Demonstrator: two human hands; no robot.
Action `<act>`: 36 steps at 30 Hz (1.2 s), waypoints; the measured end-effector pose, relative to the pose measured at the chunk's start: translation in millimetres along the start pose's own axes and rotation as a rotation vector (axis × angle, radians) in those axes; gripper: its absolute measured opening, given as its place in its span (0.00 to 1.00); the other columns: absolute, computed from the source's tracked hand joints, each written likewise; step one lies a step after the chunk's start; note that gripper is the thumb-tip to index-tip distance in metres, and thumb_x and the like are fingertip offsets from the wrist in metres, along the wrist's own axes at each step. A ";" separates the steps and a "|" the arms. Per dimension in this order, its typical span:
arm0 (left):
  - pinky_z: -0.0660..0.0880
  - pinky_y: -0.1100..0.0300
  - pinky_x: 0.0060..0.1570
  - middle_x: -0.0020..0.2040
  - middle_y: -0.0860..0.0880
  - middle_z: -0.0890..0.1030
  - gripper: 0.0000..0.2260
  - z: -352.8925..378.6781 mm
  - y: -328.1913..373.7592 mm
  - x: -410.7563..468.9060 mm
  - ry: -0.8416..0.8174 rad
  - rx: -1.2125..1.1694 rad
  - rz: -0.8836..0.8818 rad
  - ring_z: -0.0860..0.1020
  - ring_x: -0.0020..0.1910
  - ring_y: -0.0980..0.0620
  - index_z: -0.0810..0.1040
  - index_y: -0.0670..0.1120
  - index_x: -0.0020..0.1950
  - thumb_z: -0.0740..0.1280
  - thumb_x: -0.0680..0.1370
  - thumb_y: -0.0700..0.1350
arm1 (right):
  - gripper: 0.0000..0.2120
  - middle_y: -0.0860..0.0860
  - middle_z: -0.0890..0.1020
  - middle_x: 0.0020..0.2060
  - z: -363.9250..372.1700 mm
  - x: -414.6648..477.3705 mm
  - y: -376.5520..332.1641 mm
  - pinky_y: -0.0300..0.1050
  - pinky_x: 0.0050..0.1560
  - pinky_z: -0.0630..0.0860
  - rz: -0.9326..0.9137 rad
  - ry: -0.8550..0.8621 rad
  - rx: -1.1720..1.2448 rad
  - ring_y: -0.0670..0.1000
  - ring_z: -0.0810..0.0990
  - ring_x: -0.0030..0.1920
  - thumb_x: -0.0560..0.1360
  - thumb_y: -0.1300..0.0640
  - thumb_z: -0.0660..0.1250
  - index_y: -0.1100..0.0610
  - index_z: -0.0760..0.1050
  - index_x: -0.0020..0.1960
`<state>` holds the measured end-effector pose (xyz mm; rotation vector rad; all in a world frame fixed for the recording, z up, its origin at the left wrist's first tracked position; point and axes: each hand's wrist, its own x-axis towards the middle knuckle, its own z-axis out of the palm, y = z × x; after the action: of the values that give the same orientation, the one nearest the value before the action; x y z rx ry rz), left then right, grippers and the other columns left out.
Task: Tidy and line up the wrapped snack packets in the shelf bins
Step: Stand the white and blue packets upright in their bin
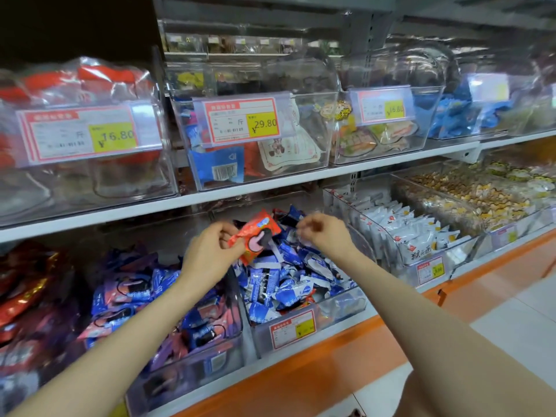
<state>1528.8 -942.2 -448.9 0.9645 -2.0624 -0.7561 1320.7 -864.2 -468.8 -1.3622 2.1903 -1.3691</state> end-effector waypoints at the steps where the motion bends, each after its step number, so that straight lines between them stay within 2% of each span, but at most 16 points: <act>1: 0.68 0.58 0.38 0.37 0.50 0.77 0.05 -3.9 -2.3 -1.4 0.040 -0.016 -0.026 0.72 0.35 0.52 0.75 0.48 0.43 0.70 0.73 0.42 | 0.06 0.52 0.82 0.46 6.2 4.2 8.5 0.44 0.51 0.74 -0.031 -0.045 -0.262 0.51 0.79 0.50 0.73 0.56 0.69 0.52 0.80 0.50; 2: 0.69 0.57 0.38 0.36 0.50 0.76 0.04 -7.1 -4.2 -2.8 0.062 -0.031 -0.046 0.72 0.34 0.52 0.75 0.48 0.44 0.70 0.73 0.42 | 0.11 0.52 0.81 0.51 12.6 7.5 14.9 0.44 0.54 0.71 -0.067 -0.111 -0.487 0.53 0.76 0.56 0.73 0.53 0.69 0.51 0.79 0.55; 4: 0.69 0.57 0.38 0.34 0.50 0.75 0.03 -11.8 -7.1 -5.7 0.083 -0.030 -0.054 0.71 0.33 0.52 0.76 0.47 0.45 0.69 0.74 0.42 | 0.19 0.55 0.76 0.60 25.8 14.9 19.3 0.45 0.60 0.66 -0.111 -0.181 -0.769 0.56 0.69 0.64 0.73 0.47 0.68 0.49 0.75 0.63; 7: 0.66 0.59 0.35 0.32 0.50 0.73 0.02 -16.1 -9.5 -10.3 0.098 -0.022 -0.035 0.69 0.32 0.53 0.76 0.46 0.45 0.68 0.75 0.42 | 0.27 0.57 0.72 0.64 45.8 23.3 18.2 0.49 0.63 0.63 -0.131 -0.195 -0.969 0.57 0.66 0.67 0.71 0.41 0.68 0.52 0.71 0.66; 10: 0.65 0.65 0.32 0.32 0.52 0.71 0.02 -19.3 -11.9 -16.4 0.099 -0.042 -0.041 0.67 0.31 0.56 0.76 0.45 0.45 0.68 0.75 0.42 | 0.27 0.57 0.72 0.64 57.7 23.2 17.6 0.49 0.63 0.62 -0.163 -0.153 -1.060 0.57 0.67 0.66 0.72 0.44 0.67 0.57 0.69 0.66; 13: 0.64 0.70 0.30 0.32 0.51 0.70 0.03 -25.2 -15.8 -26.2 0.094 -0.080 -0.041 0.66 0.31 0.56 0.76 0.42 0.45 0.68 0.76 0.41 | 0.24 0.55 0.75 0.61 50.7 18.0 11.2 0.49 0.61 0.62 -0.172 -0.066 -1.029 0.56 0.69 0.63 0.72 0.45 0.66 0.56 0.72 0.63; 16: 0.65 0.70 0.32 0.33 0.50 0.72 0.03 -37.8 -19.0 -41.6 0.086 -0.107 -0.012 0.66 0.31 0.58 0.76 0.42 0.45 0.68 0.76 0.40 | 0.20 0.56 0.78 0.54 31.6 6.8 -7.5 0.49 0.56 0.63 -0.153 0.038 -0.895 0.57 0.73 0.58 0.70 0.44 0.66 0.56 0.76 0.56; 18: 0.67 0.71 0.35 0.34 0.50 0.74 0.02 -50.7 -20.6 -55.0 0.099 -0.102 0.016 0.69 0.31 0.60 0.76 0.44 0.45 0.68 0.76 0.40 | 0.17 0.54 0.80 0.50 22.1 -8.6 -26.8 0.47 0.52 0.62 -0.212 0.062 -0.750 0.57 0.73 0.56 0.70 0.46 0.67 0.54 0.78 0.54; 20: 0.68 0.72 0.36 0.35 0.51 0.75 0.01 -68.1 -23.0 -71.2 0.119 -0.085 0.024 0.70 0.32 0.62 0.76 0.45 0.45 0.68 0.75 0.40 | 0.16 0.51 0.80 0.48 23.1 -30.4 -50.9 0.46 0.49 0.61 -0.295 0.018 -0.555 0.55 0.73 0.54 0.70 0.47 0.69 0.53 0.79 0.54; 22: 0.67 0.72 0.36 0.36 0.50 0.77 0.02 -89.4 -28.4 -88.7 0.162 -0.053 0.018 0.71 0.33 0.61 0.77 0.46 0.45 0.68 0.75 0.40 | 0.17 0.50 0.79 0.45 34.7 -54.9 -77.0 0.47 0.49 0.64 -0.391 -0.071 -0.407 0.54 0.74 0.51 0.68 0.46 0.71 0.54 0.79 0.53; 24: 0.67 0.71 0.35 0.36 0.48 0.78 0.02 -115.7 -36.6 -106.9 0.244 0.029 0.015 0.73 0.35 0.57 0.77 0.47 0.44 0.69 0.75 0.40 | 0.16 0.51 0.78 0.45 55.8 -73.7 -97.7 0.49 0.51 0.68 -0.492 -0.156 -0.371 0.54 0.74 0.50 0.69 0.48 0.71 0.55 0.79 0.53; 27: 0.69 0.64 0.37 0.35 0.49 0.79 0.03 -163.1 -54.6 -130.4 0.412 0.229 -0.024 0.75 0.34 0.52 0.76 0.49 0.45 0.68 0.75 0.42 | 0.16 0.53 0.79 0.45 90.6 -84.7 -123.1 0.47 0.49 0.67 -0.596 -0.195 -0.319 0.55 0.74 0.49 0.69 0.47 0.68 0.55 0.80 0.52; 29: 0.73 0.51 0.40 0.39 0.47 0.80 0.02 -196.3 -73.3 -141.0 0.536 0.369 -0.040 0.78 0.38 0.45 0.76 0.50 0.47 0.68 0.76 0.44 | 0.13 0.54 0.78 0.46 112.7 -85.3 -137.1 0.47 0.49 0.66 -0.631 -0.203 -0.292 0.55 0.74 0.49 0.71 0.51 0.69 0.54 0.80 0.54; 31: 0.74 0.45 0.43 0.44 0.44 0.80 0.07 -226.4 -92.4 -145.1 0.631 0.512 -0.051 0.78 0.44 0.41 0.77 0.47 0.49 0.64 0.75 0.49 | 0.13 0.55 0.78 0.45 134.6 -82.3 -146.8 0.49 0.50 0.67 -0.685 -0.163 -0.290 0.57 0.74 0.49 0.72 0.53 0.70 0.54 0.80 0.55; 33: 0.71 0.45 0.43 0.46 0.42 0.79 0.12 -246.7 -114.5 -144.7 0.594 0.719 -0.068 0.75 0.46 0.39 0.77 0.44 0.49 0.61 0.73 0.50 | 0.15 0.56 0.78 0.48 154.0 -78.9 -151.8 0.51 0.51 0.69 -0.727 -0.132 -0.347 0.59 0.74 0.51 0.72 0.52 0.70 0.56 0.79 0.57; 36: 0.72 0.47 0.43 0.49 0.41 0.79 0.14 -251.7 -148.7 -148.3 0.272 0.935 0.037 0.73 0.45 0.40 0.80 0.43 0.50 0.67 0.71 0.52 | 0.21 0.54 0.75 0.58 177.9 -77.9 -142.3 0.50 0.58 0.64 -0.766 -0.328 -0.685 0.57 0.71 0.61 0.75 0.47 0.65 0.53 0.72 0.66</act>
<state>1855.7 -952.9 -470.8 1.4021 -2.1623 0.4206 1553.1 -927.1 -472.5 -2.6335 2.0469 -0.4215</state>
